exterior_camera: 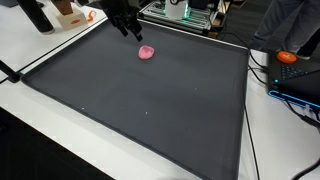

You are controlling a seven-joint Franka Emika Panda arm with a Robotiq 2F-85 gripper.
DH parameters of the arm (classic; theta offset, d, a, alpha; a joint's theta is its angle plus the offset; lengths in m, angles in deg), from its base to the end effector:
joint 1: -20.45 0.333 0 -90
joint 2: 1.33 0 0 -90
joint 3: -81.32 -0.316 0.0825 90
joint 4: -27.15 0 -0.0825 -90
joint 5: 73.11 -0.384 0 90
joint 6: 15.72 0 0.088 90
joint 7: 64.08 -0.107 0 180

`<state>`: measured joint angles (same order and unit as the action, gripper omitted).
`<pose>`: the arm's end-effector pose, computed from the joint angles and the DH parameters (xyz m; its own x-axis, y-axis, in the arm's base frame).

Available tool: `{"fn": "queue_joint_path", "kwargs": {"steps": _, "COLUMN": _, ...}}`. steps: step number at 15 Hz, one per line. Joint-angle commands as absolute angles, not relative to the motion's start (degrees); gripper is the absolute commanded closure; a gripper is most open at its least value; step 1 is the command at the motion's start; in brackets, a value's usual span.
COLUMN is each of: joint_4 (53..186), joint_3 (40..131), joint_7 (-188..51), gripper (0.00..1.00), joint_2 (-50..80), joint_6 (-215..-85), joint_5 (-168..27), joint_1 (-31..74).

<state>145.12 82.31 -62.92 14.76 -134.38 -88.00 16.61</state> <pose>0.5569 -0.0336 0.2807 0.9442 -0.1845 -0.2728 -0.2398 -0.9529 -0.1856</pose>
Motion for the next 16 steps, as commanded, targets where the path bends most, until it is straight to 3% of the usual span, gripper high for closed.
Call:
{"fn": "queue_joint_path", "kwargs": {"steps": 1, "joint_4": 149.97, "joint_3": 81.35, "joint_7": -56.77, "gripper": 0.0, "joint_2": 7.71, "joint_6": -133.37, "joint_5": -83.4, "joint_1": 17.81}}
{"fn": "queue_joint_path", "kwargs": {"steps": 16, "joint_4": 156.94, "joint_3": 78.39, "joint_7": -21.36, "gripper": 0.0, "joint_2": -5.57, "joint_6": -132.79, "joint_5": -77.86, "joint_1": 22.57}}
